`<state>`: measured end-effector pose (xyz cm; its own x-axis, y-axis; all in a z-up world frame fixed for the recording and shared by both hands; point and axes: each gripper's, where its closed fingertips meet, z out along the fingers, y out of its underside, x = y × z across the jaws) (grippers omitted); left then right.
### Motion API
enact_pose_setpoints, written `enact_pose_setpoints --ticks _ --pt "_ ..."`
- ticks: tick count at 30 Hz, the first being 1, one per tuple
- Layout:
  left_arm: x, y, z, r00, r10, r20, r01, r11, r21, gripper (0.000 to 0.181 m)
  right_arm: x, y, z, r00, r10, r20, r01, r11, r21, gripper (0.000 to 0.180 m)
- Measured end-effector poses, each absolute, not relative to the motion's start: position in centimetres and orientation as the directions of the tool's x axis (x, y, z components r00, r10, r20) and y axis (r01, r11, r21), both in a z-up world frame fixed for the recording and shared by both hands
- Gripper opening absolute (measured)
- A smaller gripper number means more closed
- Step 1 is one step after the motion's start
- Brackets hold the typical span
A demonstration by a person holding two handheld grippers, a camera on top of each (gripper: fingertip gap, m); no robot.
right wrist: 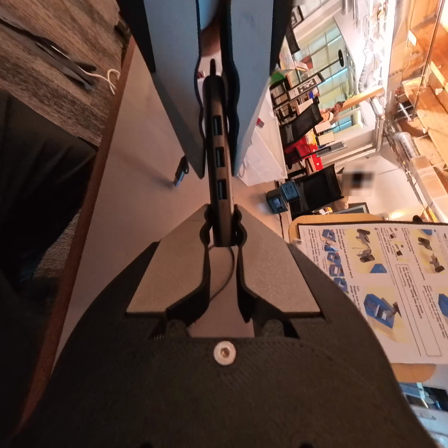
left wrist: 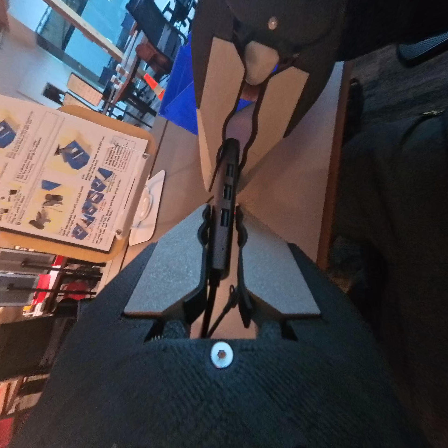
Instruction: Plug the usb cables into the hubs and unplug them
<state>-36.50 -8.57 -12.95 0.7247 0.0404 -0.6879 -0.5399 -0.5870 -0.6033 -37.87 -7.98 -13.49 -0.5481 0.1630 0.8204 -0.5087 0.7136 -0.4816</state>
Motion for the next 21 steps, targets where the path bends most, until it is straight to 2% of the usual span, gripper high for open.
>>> enact_pose_setpoints --ticks 5,12,18,21 --pt "-37.0 -9.0 -13.7 0.720 0.028 -0.694 -0.530 -0.624 -0.575 0.016 -37.4 -8.4 -13.5 -0.528 0.134 0.839 -0.523 0.727 -0.445 0.014" --pt "-37.6 -9.4 -14.0 0.707 0.038 -0.706 -0.518 -0.651 -0.554 0.018 -37.2 -8.1 -13.4 -0.542 0.133 0.830 -0.520 0.722 -0.456 0.014" --pt "-38.8 -9.9 -14.2 0.636 0.045 -0.771 -0.517 -0.717 -0.468 0.018 -37.2 -8.1 -13.4 -0.548 0.139 0.825 -0.516 0.719 -0.465 0.013" --pt "-39.0 -9.9 -13.8 0.617 0.057 -0.785 -0.526 -0.712 -0.465 0.020 -37.2 -8.2 -13.2 -0.561 0.153 0.813 -0.515 0.704 -0.488 0.014"
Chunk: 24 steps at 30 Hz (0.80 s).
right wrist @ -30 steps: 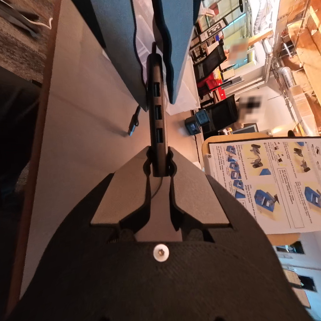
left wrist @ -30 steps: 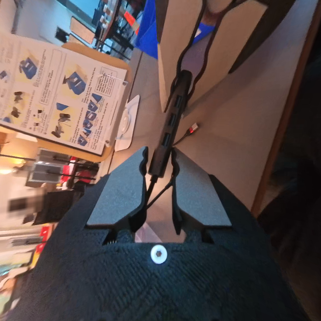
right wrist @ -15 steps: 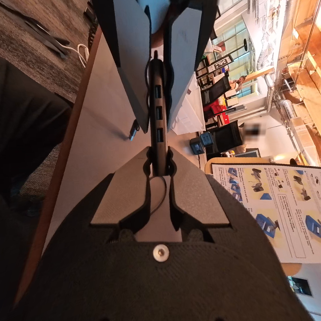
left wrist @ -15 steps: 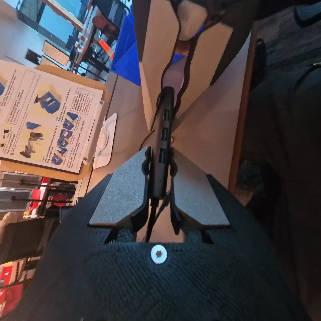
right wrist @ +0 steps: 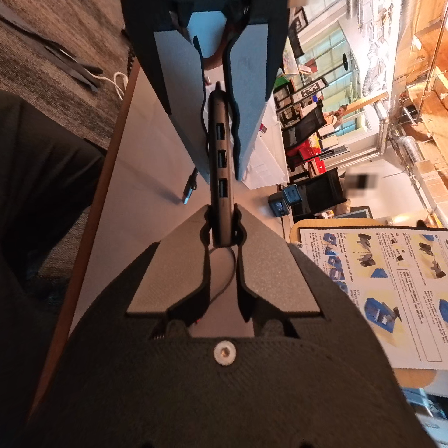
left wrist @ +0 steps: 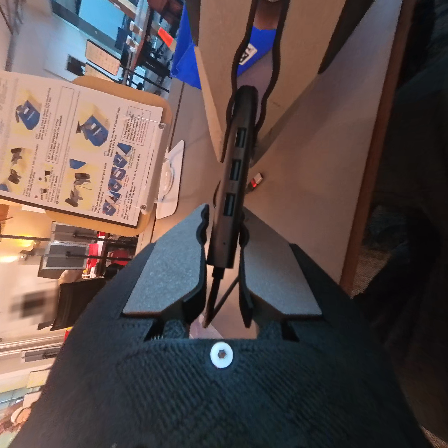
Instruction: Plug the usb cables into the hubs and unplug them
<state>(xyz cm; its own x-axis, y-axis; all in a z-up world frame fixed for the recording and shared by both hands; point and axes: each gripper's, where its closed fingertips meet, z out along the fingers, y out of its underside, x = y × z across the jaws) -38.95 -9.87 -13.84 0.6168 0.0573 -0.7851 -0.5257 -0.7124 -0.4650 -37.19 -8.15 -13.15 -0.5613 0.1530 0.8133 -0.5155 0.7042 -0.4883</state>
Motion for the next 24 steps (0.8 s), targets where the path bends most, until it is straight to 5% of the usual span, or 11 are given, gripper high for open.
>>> enact_pose_setpoints --ticks 18,24 --pt "-36.5 -9.1 -13.4 0.580 -0.027 -0.815 -0.602 -0.688 -0.405 0.013 -37.2 -7.8 -13.6 -0.615 0.147 0.775 -0.495 0.693 -0.524 0.015" --pt "-38.3 -9.4 -14.4 0.572 -0.014 -0.820 -0.548 -0.751 -0.369 0.014 -39.2 -7.1 -14.8 -0.665 0.225 0.712 -0.355 0.744 -0.566 0.018"
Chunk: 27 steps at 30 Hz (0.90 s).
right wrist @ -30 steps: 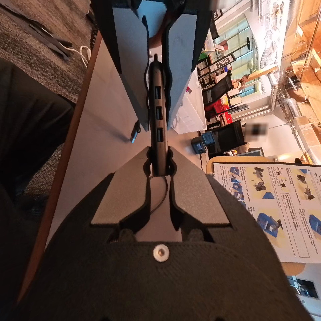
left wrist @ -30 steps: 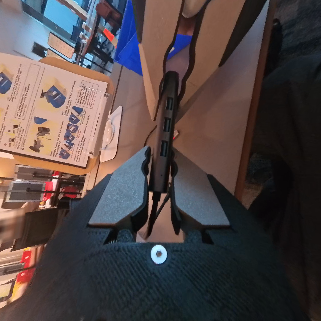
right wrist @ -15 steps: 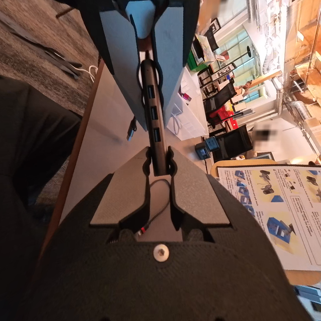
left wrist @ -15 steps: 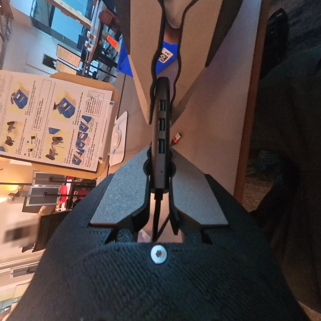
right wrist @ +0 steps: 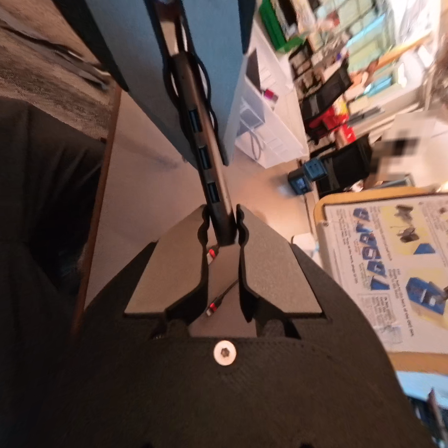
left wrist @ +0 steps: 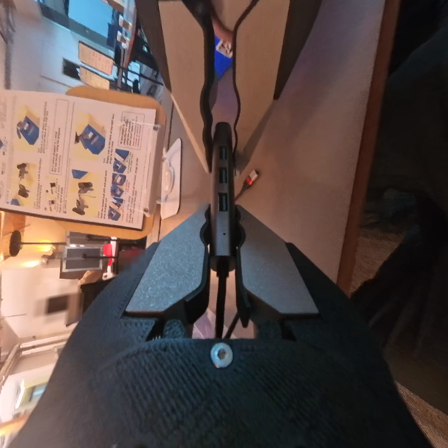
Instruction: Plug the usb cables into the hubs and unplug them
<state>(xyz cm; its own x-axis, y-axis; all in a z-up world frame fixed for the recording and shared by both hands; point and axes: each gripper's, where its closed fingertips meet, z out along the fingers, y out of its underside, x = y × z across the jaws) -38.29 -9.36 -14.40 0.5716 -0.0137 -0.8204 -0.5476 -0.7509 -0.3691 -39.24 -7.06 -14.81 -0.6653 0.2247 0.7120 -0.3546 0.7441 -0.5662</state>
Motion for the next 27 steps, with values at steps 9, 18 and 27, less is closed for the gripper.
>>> enact_pose_setpoints --ticks 9,18,27 --pt "-47.2 -14.4 -17.4 0.433 0.098 -0.896 -0.288 -0.927 -0.240 0.013 -42.9 -4.3 -15.6 -0.785 0.568 0.247 0.126 0.536 -0.835 0.024" --pt "-46.7 -12.7 -21.7 0.610 0.093 -0.787 -0.287 -0.900 -0.329 0.013 -46.2 -4.0 -22.3 -0.711 0.701 0.051 0.427 0.489 -0.760 0.043" --pt "-47.5 -12.1 -22.5 0.741 0.290 -0.605 -0.150 -0.807 -0.571 0.013 -46.9 -4.1 -24.6 -0.721 0.690 0.065 0.460 0.547 -0.700 0.009"
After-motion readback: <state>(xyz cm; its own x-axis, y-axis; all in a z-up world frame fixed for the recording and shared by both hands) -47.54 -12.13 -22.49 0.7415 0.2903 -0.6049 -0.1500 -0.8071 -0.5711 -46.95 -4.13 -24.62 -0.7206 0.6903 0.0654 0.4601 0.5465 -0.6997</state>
